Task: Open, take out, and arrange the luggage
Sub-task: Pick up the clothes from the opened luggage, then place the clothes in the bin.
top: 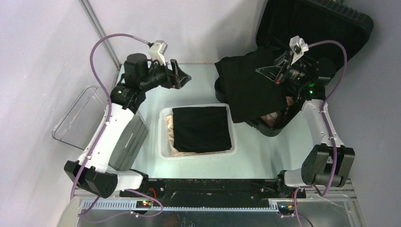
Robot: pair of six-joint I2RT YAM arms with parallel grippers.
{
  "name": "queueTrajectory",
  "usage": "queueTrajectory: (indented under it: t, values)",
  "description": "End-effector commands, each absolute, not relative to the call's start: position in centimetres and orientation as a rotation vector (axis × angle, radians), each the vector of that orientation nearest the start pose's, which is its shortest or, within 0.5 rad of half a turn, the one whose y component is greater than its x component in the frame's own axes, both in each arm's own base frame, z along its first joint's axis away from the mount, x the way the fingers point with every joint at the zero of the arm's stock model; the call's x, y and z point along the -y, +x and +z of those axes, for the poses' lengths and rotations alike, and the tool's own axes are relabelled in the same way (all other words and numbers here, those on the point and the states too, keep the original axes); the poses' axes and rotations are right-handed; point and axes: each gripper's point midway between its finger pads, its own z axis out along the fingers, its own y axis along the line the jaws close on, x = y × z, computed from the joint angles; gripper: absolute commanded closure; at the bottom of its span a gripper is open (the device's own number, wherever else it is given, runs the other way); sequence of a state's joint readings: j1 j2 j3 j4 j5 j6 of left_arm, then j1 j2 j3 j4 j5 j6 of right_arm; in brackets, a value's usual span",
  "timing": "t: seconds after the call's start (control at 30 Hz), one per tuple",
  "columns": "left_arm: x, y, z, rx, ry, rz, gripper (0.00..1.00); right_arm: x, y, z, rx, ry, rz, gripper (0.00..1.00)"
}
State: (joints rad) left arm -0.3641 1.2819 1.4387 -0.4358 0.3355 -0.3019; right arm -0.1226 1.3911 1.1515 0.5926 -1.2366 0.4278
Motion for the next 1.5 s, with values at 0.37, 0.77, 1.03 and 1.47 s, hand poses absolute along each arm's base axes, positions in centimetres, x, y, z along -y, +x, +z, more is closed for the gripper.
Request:
queueTrajectory:
  t: [0.37, 0.77, 1.03, 1.47]
  values:
    - [20.9, 25.3, 41.2, -1.831, 0.690, -0.969, 0.16, -18.8, 22.4, 45.5, -1.116, -1.388, 1.191, 1.00]
    - [22.6, 21.6, 39.7, -1.746, 0.733, -1.233, 0.08, -21.9, 19.8, 44.4, -1.101, -1.487, 1.376, 1.00]
    - [16.1, 26.7, 35.1, -2.000, 0.271, -0.733, 0.09, -25.9, 21.4, 40.8, -1.090, -1.562, 1.526, 1.00]
    - [11.8, 26.0, 28.6, -2.090, 0.106, -0.612, 0.09, -35.5, 27.3, 31.0, -1.092, -1.580, 1.699, 1.00]
